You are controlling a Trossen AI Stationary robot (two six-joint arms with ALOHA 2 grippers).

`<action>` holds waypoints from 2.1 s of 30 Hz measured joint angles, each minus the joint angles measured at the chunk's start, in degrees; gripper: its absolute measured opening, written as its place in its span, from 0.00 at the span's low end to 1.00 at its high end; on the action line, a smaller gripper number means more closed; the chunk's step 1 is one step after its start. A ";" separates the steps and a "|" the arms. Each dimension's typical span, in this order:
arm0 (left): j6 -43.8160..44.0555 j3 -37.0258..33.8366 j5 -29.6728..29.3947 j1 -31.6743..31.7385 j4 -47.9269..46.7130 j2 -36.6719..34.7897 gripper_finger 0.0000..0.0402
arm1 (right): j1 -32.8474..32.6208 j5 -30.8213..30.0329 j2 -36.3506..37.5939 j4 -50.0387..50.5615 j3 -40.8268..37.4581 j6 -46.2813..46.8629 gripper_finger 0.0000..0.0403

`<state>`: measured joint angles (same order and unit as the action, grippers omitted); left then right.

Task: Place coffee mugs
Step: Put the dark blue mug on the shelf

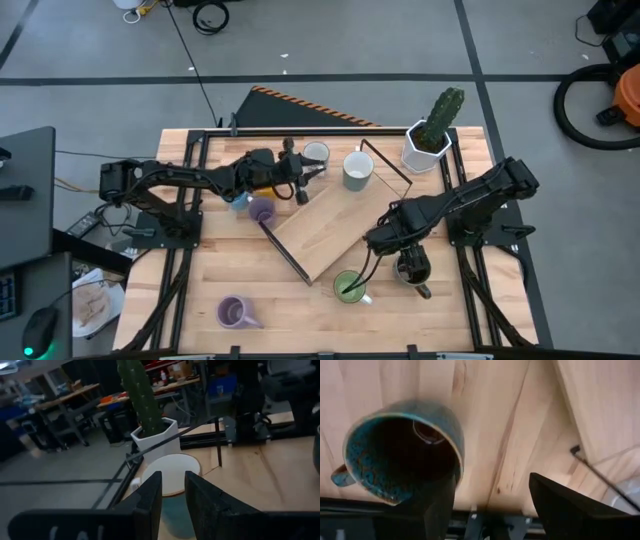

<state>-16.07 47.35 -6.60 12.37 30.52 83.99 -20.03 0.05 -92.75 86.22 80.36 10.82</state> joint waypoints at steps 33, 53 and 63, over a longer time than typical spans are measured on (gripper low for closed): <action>3.31 -10.60 9.22 7.34 14.07 -3.10 0.18 | -9.05 0.84 0.20 -1.41 -3.76 4.23 0.62; 2.33 -10.61 9.18 7.66 14.09 -3.10 0.18 | -10.77 -3.47 0.06 -12.02 -11.96 8.02 0.55; 2.39 -10.60 9.19 7.64 13.04 -3.08 0.18 | -8.54 -1.99 0.06 -18.24 -15.40 2.51 0.44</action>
<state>-13.67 36.75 2.59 20.01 43.57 80.90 -28.58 -1.93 -92.68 67.97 64.96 13.32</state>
